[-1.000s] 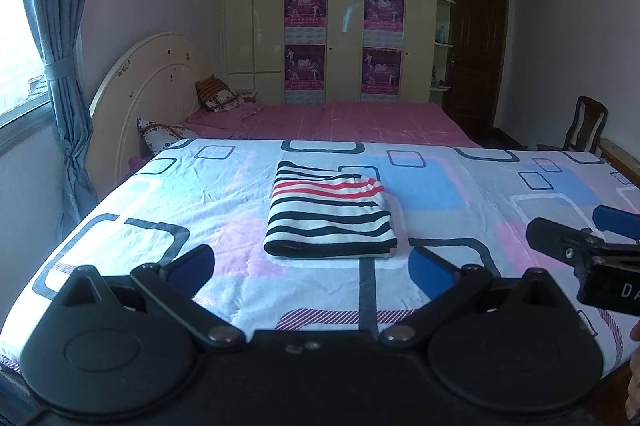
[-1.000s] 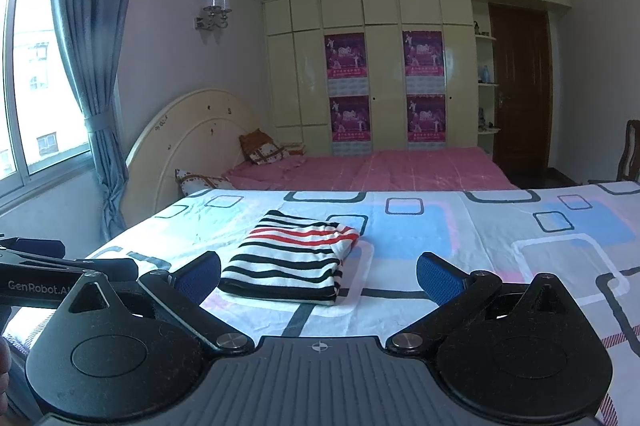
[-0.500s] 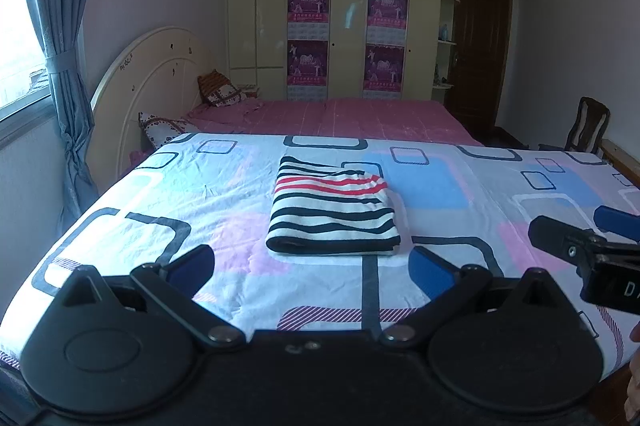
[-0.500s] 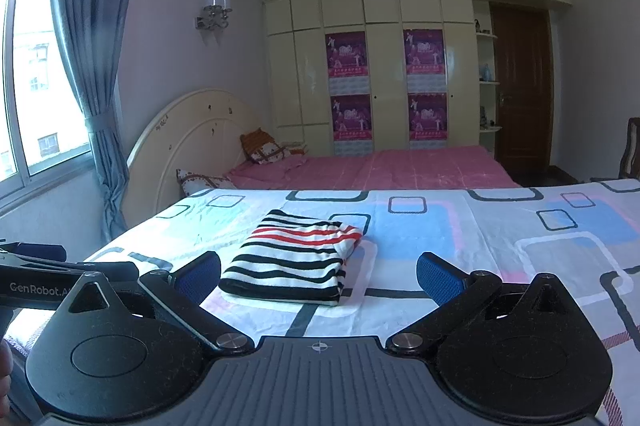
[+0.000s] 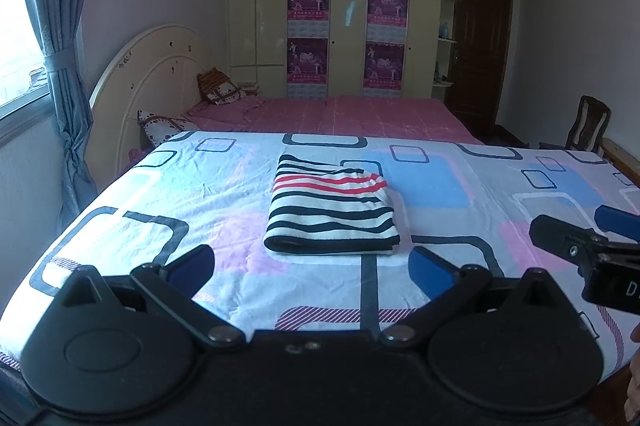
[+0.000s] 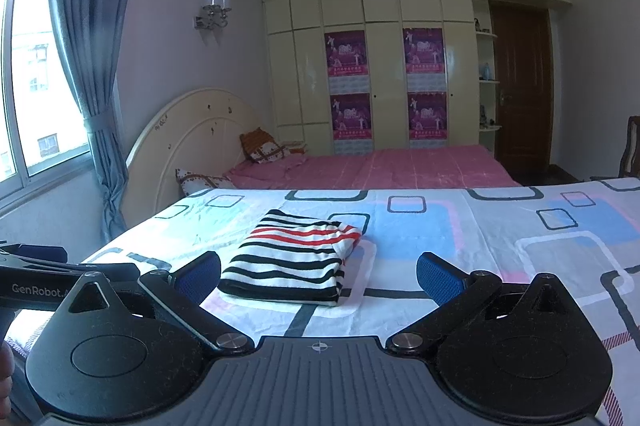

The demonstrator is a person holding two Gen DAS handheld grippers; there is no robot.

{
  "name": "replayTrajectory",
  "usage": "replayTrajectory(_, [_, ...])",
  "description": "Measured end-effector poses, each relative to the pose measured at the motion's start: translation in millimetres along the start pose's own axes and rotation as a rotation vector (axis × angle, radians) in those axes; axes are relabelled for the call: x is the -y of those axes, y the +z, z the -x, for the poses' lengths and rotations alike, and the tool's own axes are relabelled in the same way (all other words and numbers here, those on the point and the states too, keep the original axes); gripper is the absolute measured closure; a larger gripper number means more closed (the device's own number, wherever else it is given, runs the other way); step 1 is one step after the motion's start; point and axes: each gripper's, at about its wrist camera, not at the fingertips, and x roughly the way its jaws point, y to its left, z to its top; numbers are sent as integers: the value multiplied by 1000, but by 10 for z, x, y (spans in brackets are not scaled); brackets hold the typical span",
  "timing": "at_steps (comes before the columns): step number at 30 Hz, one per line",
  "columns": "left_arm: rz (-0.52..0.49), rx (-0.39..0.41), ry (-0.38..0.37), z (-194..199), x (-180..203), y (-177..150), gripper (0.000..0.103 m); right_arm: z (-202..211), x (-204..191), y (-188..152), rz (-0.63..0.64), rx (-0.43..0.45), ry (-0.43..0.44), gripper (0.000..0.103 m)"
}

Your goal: Fold small clothes

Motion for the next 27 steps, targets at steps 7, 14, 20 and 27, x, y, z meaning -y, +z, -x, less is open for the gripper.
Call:
replayTrajectory(7, [12, -8, -6, -27, -25, 8, 0, 3, -5, -1, 0, 2, 2, 0])
replayTrajectory(14, [28, -22, -9, -79, -59, 7, 0, -50, -34, 4, 5, -7, 3, 0])
replayTrajectory(20, [31, -24, -26, -150, -81, 13, 0, -111, -51, 6, 2, -7, 1, 0])
replayTrajectory(27, [40, 4, -28, -362, -137, 17, 0, -266, 38, -48, -3, -31, -33, 0])
